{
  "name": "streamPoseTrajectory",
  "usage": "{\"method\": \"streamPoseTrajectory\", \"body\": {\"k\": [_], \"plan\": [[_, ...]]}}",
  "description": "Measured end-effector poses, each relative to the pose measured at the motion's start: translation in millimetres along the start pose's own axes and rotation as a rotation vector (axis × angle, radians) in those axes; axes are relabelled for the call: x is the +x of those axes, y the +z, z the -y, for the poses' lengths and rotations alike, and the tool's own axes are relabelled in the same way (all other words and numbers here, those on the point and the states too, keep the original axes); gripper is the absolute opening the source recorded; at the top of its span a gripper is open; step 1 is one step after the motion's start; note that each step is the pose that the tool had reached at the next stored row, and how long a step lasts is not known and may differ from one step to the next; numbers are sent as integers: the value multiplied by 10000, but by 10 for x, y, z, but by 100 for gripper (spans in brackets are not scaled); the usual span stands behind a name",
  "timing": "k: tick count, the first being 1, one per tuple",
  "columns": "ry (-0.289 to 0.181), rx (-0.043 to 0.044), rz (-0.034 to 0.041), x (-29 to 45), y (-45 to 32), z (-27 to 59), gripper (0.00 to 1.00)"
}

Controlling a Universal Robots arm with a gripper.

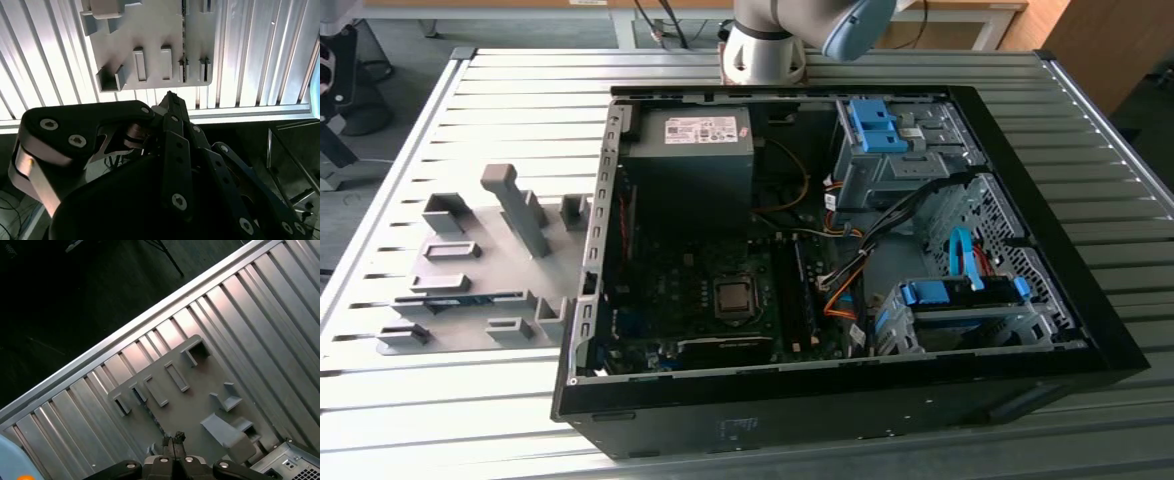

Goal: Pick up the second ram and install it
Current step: 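Pick up the second ram and move it above second insertion slot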

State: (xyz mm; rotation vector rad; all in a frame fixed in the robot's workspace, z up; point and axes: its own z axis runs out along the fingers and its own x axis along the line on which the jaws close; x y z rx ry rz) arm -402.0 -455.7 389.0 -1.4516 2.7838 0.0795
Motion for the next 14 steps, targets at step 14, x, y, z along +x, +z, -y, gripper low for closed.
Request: {"method": "streamPoseTrajectory", "body": {"k": [14], "plan": [[-265,-6,-10,0,1,-1,10]]}}
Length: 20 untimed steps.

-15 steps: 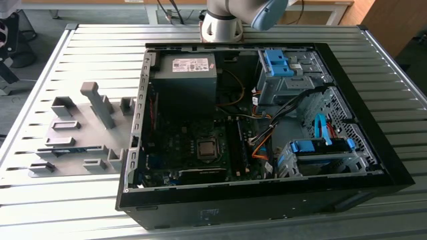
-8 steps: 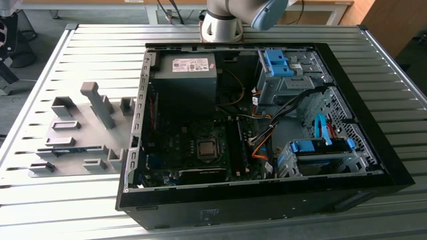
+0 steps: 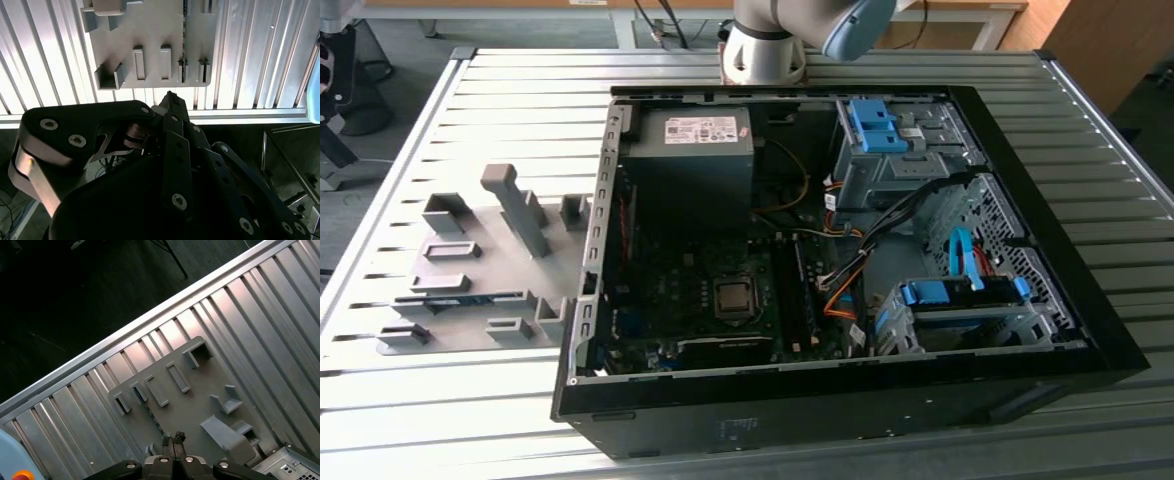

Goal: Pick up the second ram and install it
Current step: 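Pick up the second ram and move it above second insertion slot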

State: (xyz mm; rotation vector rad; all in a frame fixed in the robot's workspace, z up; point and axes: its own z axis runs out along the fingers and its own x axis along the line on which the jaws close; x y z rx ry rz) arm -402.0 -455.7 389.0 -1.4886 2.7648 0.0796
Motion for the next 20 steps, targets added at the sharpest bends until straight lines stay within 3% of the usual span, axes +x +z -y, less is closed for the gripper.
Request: {"method": "streamPoseTrajectory", "body": {"k": [5,15,20], "plan": [[-281,-7,-12,1,2,-1,10],[-2022,-49,-90,1,20,-1,10],[-2648,-43,-106,4,54,1,10]]}}
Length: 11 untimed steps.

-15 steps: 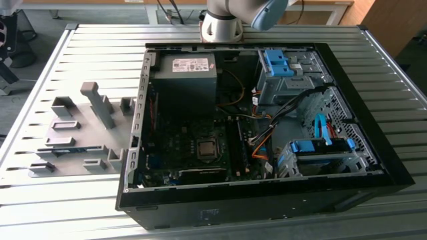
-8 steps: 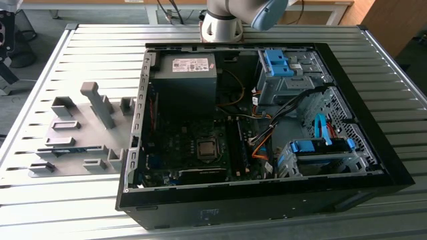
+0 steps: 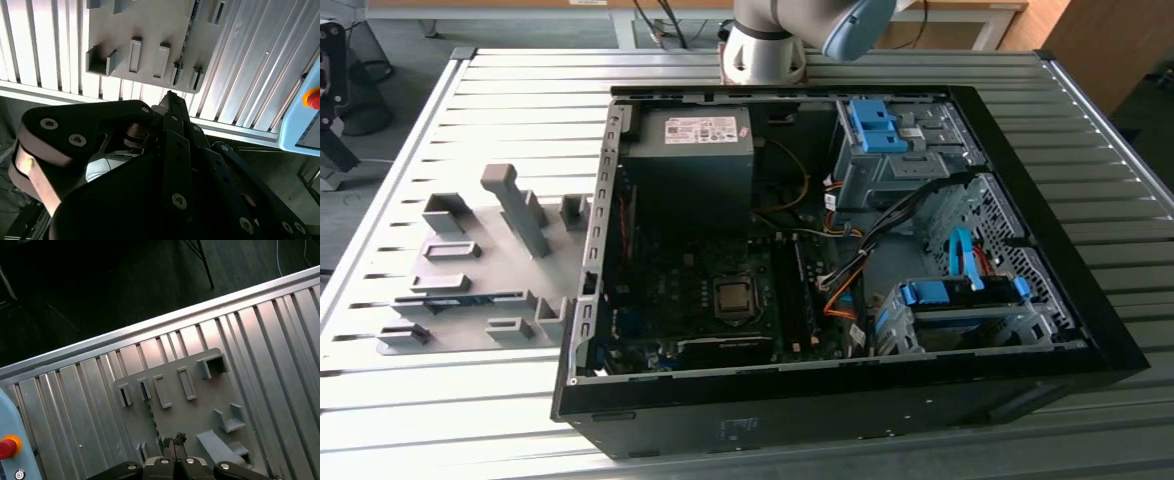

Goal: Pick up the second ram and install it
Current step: 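Pick up the second ram and move it above second insertion slot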

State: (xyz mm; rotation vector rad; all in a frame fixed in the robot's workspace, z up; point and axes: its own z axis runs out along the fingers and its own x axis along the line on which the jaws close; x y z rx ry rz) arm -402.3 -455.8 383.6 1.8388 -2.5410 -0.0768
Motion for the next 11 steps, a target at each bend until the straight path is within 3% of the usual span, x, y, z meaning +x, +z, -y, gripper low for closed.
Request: {"method": "streamPoseTrajectory", "body": {"k": [11], "plan": [[-1609,-13,-58,2,39,1,10]]}}
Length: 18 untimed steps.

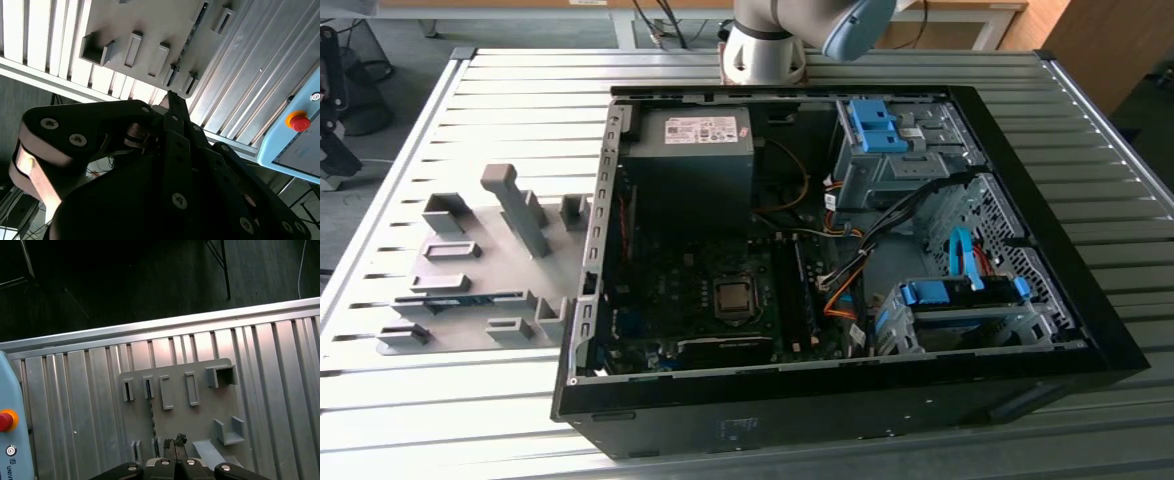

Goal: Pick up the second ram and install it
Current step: 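Pick up the second ram and move it above second insertion slot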

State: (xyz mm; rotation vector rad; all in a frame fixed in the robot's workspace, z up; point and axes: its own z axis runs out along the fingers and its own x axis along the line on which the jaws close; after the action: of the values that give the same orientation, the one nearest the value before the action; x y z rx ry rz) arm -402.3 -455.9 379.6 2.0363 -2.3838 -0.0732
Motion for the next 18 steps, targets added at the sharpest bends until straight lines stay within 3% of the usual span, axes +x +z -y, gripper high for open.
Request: {"method": "streamPoseTrajectory", "body": {"k": [14,18], "plan": [[-27,0,-1,0,1,0,10],[-473,-11,-17,0,2,1,10]]}}
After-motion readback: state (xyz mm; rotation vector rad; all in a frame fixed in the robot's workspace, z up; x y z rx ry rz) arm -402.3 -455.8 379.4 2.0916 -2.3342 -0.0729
